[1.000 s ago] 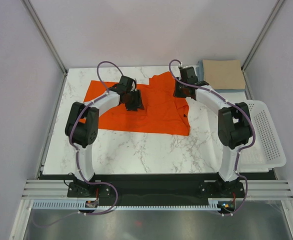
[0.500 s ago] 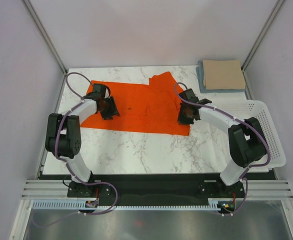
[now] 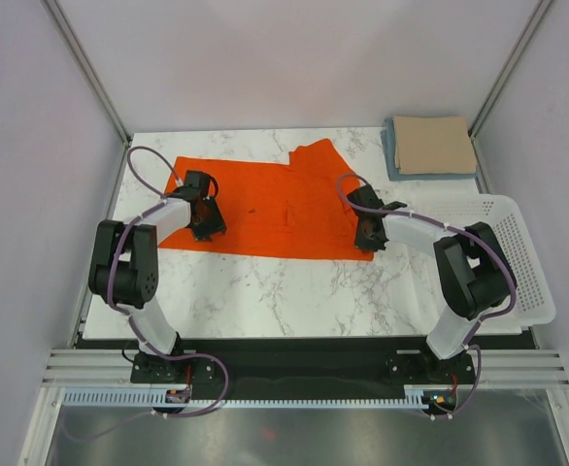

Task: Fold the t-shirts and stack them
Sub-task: Fold the tshirt

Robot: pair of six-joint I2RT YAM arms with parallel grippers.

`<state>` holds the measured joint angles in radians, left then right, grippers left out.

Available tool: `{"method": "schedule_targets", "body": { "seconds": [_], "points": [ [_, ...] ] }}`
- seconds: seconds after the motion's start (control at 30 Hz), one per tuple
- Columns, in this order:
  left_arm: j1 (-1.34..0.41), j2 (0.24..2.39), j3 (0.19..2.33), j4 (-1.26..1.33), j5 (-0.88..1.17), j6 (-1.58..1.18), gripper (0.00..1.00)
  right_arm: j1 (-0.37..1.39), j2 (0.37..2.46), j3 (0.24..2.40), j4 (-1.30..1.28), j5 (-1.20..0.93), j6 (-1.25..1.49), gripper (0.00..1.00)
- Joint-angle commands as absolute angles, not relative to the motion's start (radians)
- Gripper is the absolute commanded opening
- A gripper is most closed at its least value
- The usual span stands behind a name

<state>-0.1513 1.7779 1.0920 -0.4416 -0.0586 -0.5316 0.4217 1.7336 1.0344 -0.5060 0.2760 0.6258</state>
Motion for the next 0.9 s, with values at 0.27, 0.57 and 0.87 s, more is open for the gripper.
{"method": "schedule_targets", "body": {
  "seconds": [0.27, 0.57, 0.87],
  "points": [
    [-0.17, 1.565, 0.95, -0.505, -0.087, -0.624, 0.56, 0.41, 1.617, 0.867, -0.581, 0.399, 0.6, 0.0],
    [-0.161, 1.443, 1.046, -0.529, 0.024, -0.595, 0.56, 0.38, 1.505, 0.83, -0.687, 0.44, 0.64, 0.02],
    [-0.002, 1.661, 1.305, -0.529, 0.216, -0.529, 0.55, 0.347, 1.5, 1.099, -0.723, 0.358, 0.5, 0.3]
  ]
}}
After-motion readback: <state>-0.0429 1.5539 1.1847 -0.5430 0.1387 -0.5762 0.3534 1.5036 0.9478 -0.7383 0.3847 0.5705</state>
